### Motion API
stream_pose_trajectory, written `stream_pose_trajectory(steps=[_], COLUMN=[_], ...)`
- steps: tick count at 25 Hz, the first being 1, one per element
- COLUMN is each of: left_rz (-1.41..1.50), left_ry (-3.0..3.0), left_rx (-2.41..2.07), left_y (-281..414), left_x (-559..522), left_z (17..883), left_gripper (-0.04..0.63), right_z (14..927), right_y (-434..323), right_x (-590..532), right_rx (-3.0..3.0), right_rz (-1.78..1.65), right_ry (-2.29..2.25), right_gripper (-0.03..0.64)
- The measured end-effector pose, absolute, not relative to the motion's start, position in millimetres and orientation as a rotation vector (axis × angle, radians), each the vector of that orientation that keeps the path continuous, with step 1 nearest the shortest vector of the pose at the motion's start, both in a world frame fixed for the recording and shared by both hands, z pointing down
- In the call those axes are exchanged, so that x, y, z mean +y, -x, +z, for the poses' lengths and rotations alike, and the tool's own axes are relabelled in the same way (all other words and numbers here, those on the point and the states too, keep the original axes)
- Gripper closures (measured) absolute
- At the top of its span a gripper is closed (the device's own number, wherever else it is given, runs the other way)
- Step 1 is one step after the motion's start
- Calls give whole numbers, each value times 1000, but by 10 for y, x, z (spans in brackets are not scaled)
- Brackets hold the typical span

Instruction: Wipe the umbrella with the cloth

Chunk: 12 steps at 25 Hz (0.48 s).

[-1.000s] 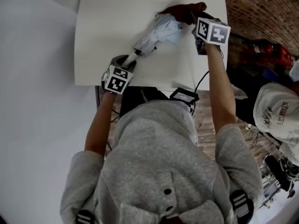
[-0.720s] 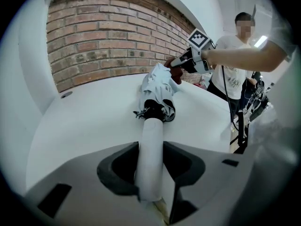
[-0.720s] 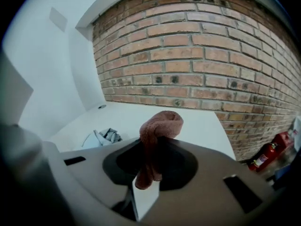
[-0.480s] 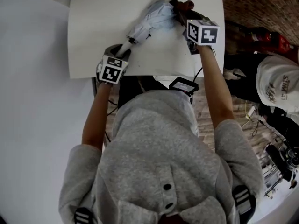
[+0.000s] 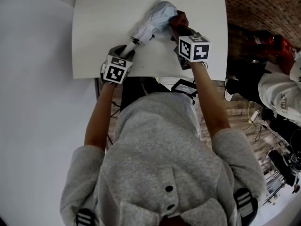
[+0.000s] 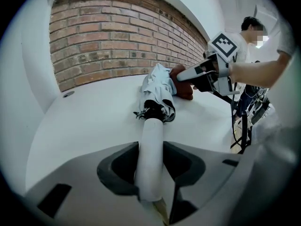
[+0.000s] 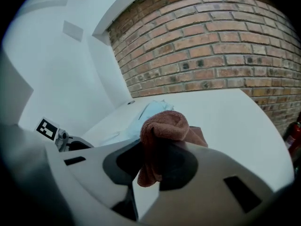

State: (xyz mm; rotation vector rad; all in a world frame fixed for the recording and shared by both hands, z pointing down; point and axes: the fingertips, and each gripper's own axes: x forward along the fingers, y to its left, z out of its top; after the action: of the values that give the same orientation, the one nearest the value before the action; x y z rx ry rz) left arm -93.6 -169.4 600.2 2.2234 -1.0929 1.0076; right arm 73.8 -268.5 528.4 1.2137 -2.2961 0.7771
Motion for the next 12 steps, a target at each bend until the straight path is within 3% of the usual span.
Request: stream_pose_trajectory(steps=[12], left_rz=[997], left_ry=[-2220], left_rx=[-1082], left_y=[898], left_x=[-1666], left_z=[5971], left_gripper=[434], right_z=[5386], right_y=[59], right_x=[-2185], right_rx=[-2364], right_rz=[743], right_ry=[-918], right_gripper=[541])
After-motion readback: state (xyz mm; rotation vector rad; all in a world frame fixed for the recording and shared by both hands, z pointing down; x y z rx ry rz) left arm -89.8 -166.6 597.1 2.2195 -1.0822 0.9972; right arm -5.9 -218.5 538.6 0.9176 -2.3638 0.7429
